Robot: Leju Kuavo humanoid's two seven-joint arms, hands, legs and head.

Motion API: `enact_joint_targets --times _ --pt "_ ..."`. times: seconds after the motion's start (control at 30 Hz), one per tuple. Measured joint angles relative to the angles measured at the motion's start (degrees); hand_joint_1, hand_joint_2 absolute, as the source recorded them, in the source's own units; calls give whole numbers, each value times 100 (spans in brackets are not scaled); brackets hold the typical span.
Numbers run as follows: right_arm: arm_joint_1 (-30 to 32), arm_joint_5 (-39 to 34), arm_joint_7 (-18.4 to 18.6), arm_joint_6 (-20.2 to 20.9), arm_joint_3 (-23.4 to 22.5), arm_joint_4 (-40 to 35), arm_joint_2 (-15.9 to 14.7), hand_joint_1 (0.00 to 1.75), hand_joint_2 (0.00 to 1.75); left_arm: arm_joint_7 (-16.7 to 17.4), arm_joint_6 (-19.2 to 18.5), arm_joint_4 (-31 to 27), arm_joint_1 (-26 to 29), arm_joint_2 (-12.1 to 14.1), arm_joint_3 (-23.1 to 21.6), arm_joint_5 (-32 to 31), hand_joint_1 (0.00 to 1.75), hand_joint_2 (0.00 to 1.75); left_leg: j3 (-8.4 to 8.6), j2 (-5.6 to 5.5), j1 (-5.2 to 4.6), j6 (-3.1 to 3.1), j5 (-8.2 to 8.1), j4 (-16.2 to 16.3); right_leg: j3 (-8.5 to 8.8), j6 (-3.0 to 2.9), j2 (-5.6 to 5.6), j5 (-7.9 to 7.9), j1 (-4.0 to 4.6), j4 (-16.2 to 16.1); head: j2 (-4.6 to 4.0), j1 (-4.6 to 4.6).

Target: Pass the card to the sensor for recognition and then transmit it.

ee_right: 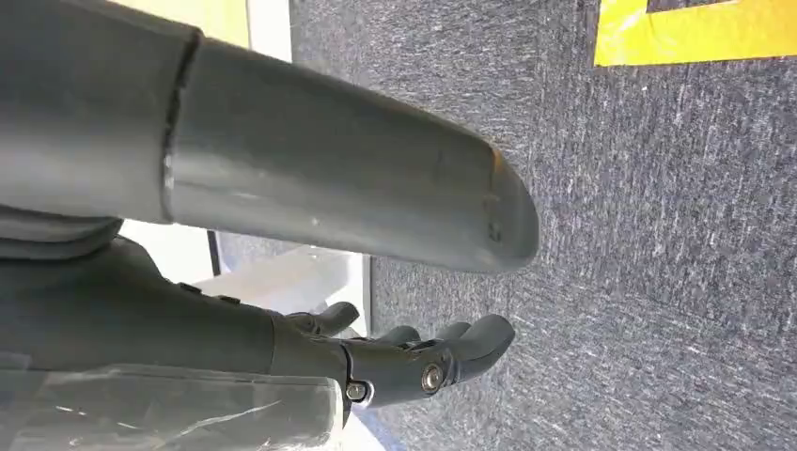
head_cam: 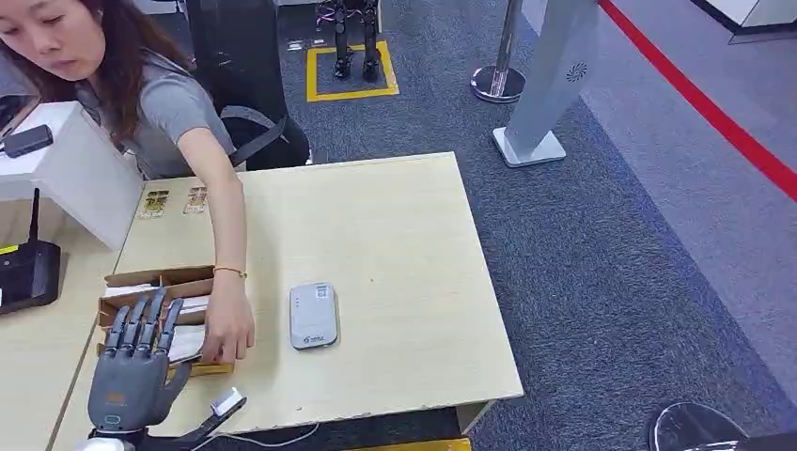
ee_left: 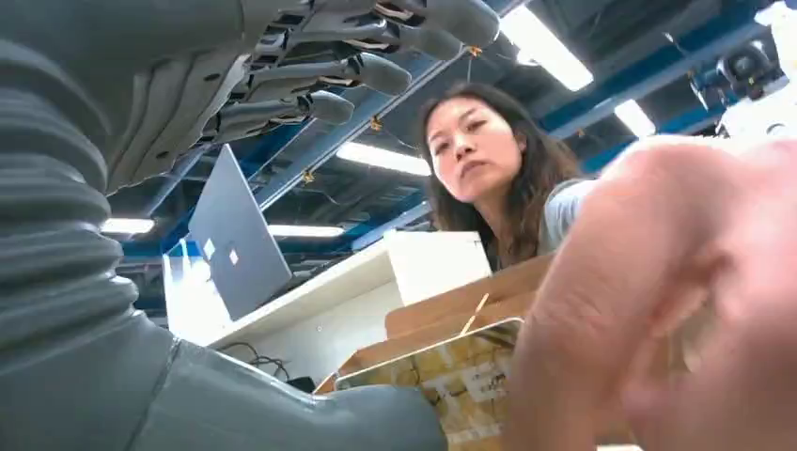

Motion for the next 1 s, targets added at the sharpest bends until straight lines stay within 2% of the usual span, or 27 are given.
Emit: enact_joint_targets --times 0.03,0.13,0.33,0.5,0.77,1.0 --pt "0 -7 2 -2 0 0 0 0 0 107 -17 -20 28 24 0 -48 0 175 0 0 0 0 0 0 0 0 0 0 0 0 0 0" --pt "3 -33 17 -2 0 0 0 0 0 731 -9 -105 105 272 -50 -89 0 175 0 1 2 0 0 0 -2 0 1 0 0 0 2 -2" --pt "1 -39 18 -2 -2 0 0 0 0 874 -9 -168 170 492 -83 -113 0 175 0 0 1 0 0 0 -1 -2 0 -1 1 0 0 -2" --pt "3 -46 70 -4 -13 0 2 0 0 1221 -13 -242 282 603 -203 -113 0 175 0 0 -1 0 0 0 -1 -1 1 -1 0 0 0 -2" --pt "2 -42 68 -13 -17 0 4 0 0 1095 -2 -308 442 608 -216 -113 0 175 0 -1 0 0 -1 0 -1 -1 0 -2 0 -1 0 -2" --pt "2 -44 72 -22 -22 0 4 0 0 970 -50 -308 459 509 -216 -113 0 175 0 -1 0 0 0 0 0 -1 0 -1 0 0 0 0"
